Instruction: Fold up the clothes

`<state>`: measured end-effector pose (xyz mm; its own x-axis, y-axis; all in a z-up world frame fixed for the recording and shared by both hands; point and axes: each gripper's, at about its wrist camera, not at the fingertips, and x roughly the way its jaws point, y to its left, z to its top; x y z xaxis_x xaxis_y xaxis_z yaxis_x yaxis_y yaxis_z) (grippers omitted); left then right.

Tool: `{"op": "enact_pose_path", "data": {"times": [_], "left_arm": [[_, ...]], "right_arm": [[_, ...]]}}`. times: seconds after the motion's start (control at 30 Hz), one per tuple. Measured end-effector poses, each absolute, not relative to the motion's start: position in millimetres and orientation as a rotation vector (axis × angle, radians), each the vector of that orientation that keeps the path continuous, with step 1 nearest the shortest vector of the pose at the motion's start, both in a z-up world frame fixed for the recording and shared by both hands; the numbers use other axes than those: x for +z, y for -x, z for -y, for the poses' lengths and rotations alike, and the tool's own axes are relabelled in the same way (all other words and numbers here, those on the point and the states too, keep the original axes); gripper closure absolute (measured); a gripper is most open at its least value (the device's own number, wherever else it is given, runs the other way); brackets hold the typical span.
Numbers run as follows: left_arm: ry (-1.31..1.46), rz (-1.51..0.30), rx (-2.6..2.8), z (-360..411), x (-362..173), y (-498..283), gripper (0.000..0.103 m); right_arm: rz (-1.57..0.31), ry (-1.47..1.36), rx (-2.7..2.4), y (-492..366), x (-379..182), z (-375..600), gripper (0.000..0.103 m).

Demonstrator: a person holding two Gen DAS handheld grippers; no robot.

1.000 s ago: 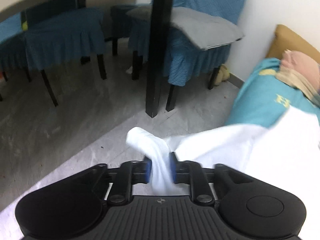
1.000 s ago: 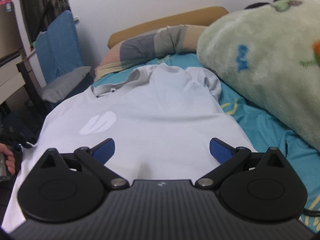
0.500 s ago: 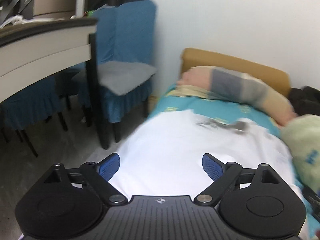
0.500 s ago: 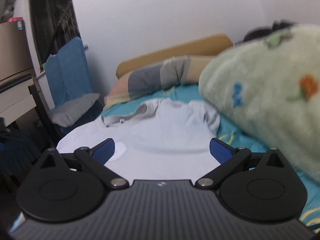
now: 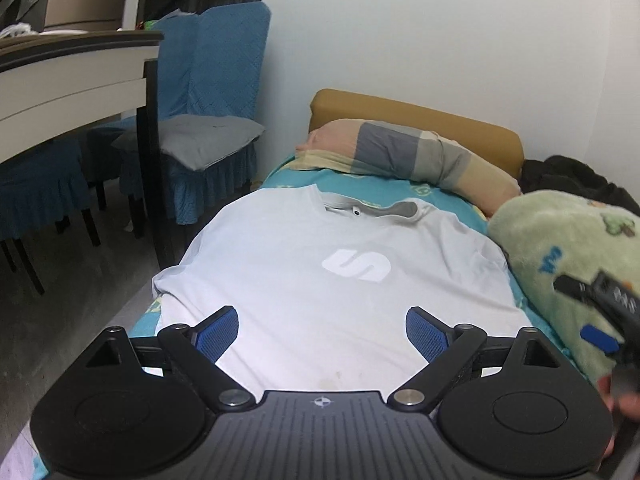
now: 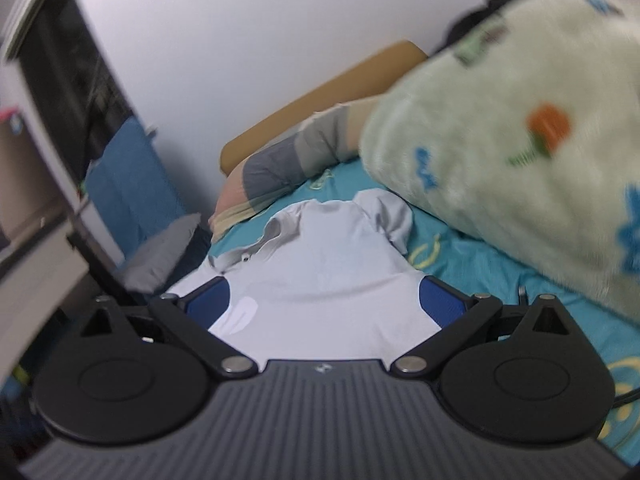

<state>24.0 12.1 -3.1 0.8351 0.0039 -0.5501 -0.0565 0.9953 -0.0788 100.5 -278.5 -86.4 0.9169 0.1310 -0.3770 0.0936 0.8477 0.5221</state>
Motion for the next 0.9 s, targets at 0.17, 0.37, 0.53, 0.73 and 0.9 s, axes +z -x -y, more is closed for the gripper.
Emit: {"op": "enact_pose_path", "data": {"times": [0.17,0.37,0.53,0.73,0.9], "left_arm": [[0.107,-0.576,0.023,-21,-14,-40,0.01],[0.186,-0.604,0.03,-41,-31,-82,0.01],[0.195,-0.655,0.075,-56,-55,-121,0.01],[0.219,-0.707,0.137,-77,-78,-153,0.01],[0.287,-0.727,0.155,-96,-83,-157,0.011]], "right_arm": [[-0.472,-0.603,-0.014,-153,-110,301,0.02],[-0.534,-0.527,-0.073,-238,-134,318,0.021],[-0.594,-0.476,-0.055,-306,-160,309,0.033],[-0.611,-0.293,-0.168,-330,-162,283,0.079],[-0.458,-0.01,-0.181,-307,-125,232,0.088]]}}
